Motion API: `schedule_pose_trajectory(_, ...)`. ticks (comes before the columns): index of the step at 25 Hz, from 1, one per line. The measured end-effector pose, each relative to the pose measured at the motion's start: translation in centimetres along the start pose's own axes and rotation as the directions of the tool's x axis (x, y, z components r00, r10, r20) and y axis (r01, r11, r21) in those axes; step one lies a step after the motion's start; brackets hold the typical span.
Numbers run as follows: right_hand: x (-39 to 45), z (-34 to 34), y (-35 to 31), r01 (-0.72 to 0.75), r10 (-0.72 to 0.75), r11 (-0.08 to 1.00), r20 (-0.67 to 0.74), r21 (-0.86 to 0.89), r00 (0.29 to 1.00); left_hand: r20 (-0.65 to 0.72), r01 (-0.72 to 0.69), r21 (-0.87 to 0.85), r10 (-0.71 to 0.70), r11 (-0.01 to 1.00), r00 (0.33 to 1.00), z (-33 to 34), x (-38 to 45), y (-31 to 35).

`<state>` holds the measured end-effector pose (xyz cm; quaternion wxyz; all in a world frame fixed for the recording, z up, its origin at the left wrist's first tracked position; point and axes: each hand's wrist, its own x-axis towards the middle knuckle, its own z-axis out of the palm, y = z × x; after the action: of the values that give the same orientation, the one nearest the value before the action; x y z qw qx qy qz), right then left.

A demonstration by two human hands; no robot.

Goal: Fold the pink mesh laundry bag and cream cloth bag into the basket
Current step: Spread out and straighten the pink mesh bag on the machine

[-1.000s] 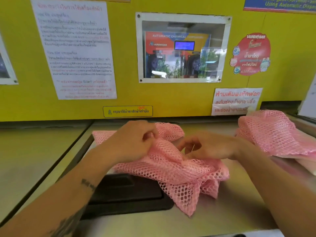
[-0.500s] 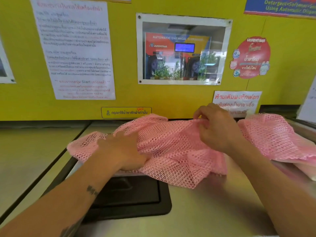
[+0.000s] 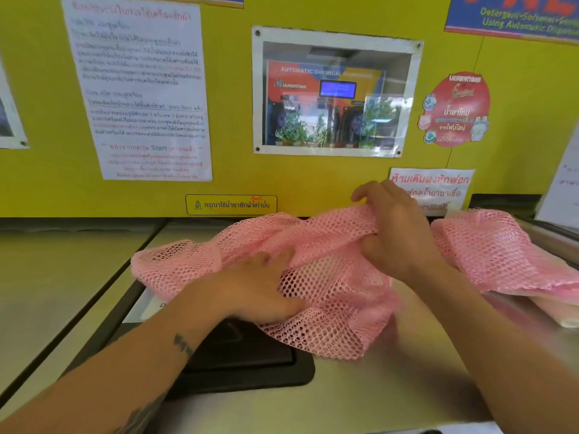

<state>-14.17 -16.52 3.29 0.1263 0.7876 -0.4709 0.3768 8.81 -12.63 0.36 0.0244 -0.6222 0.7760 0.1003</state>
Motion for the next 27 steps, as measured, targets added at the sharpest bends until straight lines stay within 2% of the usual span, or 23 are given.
schedule_pose_trajectory(1, -0.1, 0.1, 0.0, 0.041, -0.042, 0.999, 0.025, 0.023, 0.999, 0.050, 0.049, 0.023, -0.050, 0.999, 0.997, -0.4, -0.4, -0.3)
schedule_pose_trajectory(2, -0.3, 0.0, 0.0, 0.024, -0.041, 0.990, 0.126, 0.139, 0.991, 0.091, 0.086, 0.023, -0.088, 0.996, 0.992, -0.9, -0.8, -0.7)
schedule_pose_trajectory(4, -0.6, -0.5, 0.4, -0.176, -0.003, 0.876, 0.372, 0.448, 0.928, 0.125, 0.104, -0.017, -0.101, 0.994, 0.987, -2.0, -1.7, -1.3)
schedule_pose_trajectory(5, -0.5, -0.6, 1.1, -0.261, 0.049, 0.788, 0.366, 0.557, 0.929, 0.099, 0.094, -0.044, -0.090, 0.995, 0.991, -2.4, -1.9, -1.7)
schedule_pose_trajectory(7, -0.1, -0.5, 2.6, -0.347, 0.253, 0.698, 0.238, 0.627, 0.938, -0.030, 0.083, -0.086, -0.086, 0.993, 0.996, -3.2, -2.0, -2.6)
schedule_pose_trajectory(8, 0.0, -0.4, 3.2, -0.387, 0.332, 0.719, 0.203, 0.578, 0.921, -0.126, 0.076, -0.113, -0.090, 0.991, 0.988, -3.2, -1.9, -2.8)
schedule_pose_trajectory(9, 0.0, 0.0, 3.6, -0.422, 0.354, 0.776, 0.230, 0.468, 0.907, -0.226, 0.039, -0.153, -0.073, 0.988, 0.971, -3.0, -1.7, -2.9)
schedule_pose_trajectory(11, -0.3, 0.9, 3.7, -0.408, 0.302, 0.895, 0.430, 0.180, 0.851, -0.396, -0.134, -0.224, 0.036, 0.965, 0.917, -2.3, -1.4, -1.8)
schedule_pose_trajectory(12, -0.6, 1.2, 3.1, -0.374, 0.260, 0.920, 0.535, 0.115, 0.804, -0.452, -0.222, -0.253, 0.088, 0.941, 0.888, -1.8, -1.3, -1.0)
schedule_pose_trajectory(13, -0.9, 1.5, 2.4, -0.362, 0.217, 0.924, 0.610, 0.124, 0.763, -0.468, -0.280, -0.276, 0.126, 0.920, 0.875, -1.4, -1.1, -0.1)
schedule_pose_trajectory(15, -1.2, 2.1, 1.0, -0.320, 0.143, 0.932, 0.644, 0.167, 0.751, -0.375, -0.267, -0.248, 0.162, 0.931, 0.913, -0.5, -0.4, 1.3)
schedule_pose_trajectory(17, -1.0, 2.6, 0.8, -0.231, 0.102, 0.964, 0.626, 0.128, 0.773, -0.178, -0.171, -0.139, 0.146, 0.975, 0.973, 0.5, 0.6, 1.7)
schedule_pose_trajectory(19, -0.7, 2.2, 1.0, -0.199, 0.126, 0.975, 0.498, 0.095, 0.858, -0.125, -0.158, -0.157, 0.139, 0.975, 0.982, 0.6, 1.2, 1.0)
schedule_pose_trajectory(20, -0.4, 1.7, 1.2, -0.234, 0.185, 0.967, 0.345, 0.105, 0.920, -0.150, -0.176, -0.186, 0.149, 0.967, 0.977, 0.6, 1.4, 0.4)
schedule_pose_trajectory(21, -0.1, 0.9, 1.6, -0.284, 0.267, 0.949, 0.133, 0.136, 0.954, -0.177, -0.184, -0.194, 0.151, 0.964, 0.973, 0.4, 1.6, -0.4)
schedule_pose_trajectory(22, 0.1, 0.1, 2.1, -0.317, 0.333, 0.933, -0.078, 0.173, 0.940, -0.194, -0.166, -0.178, 0.131, 0.970, 0.972, 0.1, 1.8, -1.3)
schedule_pose_trajectory(23, 0.1, -0.5, 2.5, -0.319, 0.361, 0.926, -0.231, 0.202, 0.903, -0.202, -0.125, -0.149, 0.093, 0.981, 0.975, -0.2, 1.9, -2.3)
schedule_pose_trajectory(24, 0.1, -0.8, 2.9, -0.313, 0.375, 0.920, -0.293, 0.238, 0.880, -0.205, -0.075, -0.114, 0.050, 0.991, 0.978, -0.6, 1.8, -3.1)
schedule_pose_trajectory(25, 0.1, -0.9, 3.0, -0.311, 0.386, 0.906, -0.260, 0.286, 0.885, -0.201, -0.025, -0.086, 0.008, 0.996, 0.979, -0.9, 1.5, -3.8)
schedule_pose_trajectory(27, -0.2, -0.6, 2.5, -0.356, 0.376, 0.860, 0.018, 0.365, 0.926, -0.182, 0.036, -0.082, -0.050, 0.996, 0.982, -1.4, 0.7, -4.6)
